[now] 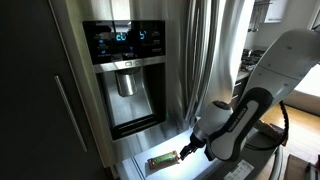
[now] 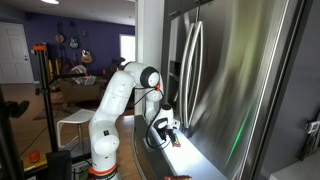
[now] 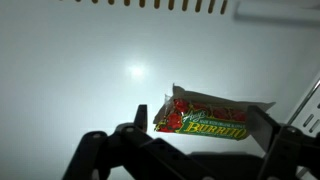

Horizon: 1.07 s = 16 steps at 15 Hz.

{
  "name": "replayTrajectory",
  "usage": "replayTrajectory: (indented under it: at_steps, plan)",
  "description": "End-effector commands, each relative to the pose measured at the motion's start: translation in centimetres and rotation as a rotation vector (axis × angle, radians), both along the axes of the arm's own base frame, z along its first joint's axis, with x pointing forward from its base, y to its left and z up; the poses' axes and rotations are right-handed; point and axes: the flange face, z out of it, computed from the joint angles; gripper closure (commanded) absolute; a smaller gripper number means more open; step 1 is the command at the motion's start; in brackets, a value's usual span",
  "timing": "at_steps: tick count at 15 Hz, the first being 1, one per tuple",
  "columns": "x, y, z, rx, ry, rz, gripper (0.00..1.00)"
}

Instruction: Move the candy bars to the far right end

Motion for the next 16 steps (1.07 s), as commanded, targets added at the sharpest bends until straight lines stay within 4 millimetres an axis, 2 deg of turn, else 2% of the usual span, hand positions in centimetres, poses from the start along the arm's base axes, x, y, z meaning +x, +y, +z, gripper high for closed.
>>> replayTrajectory:
  at_steps: [1,3,6,11,16]
  plan:
    - [1.8,0.1,-3.8,0.033,-0.02,-0.02,0.0]
    - [2.5,0.0,-5.2,0.036,-0.031,-0.041,0.0]
    - [3.5,0.0,-6.2,0.033,-0.064,-0.047,0.0]
    - [4.9,0.4,-7.1,0.045,-0.097,-0.038,0.0]
    - [5.3,0.8,-8.1,0.046,-0.115,-0.033,0.0]
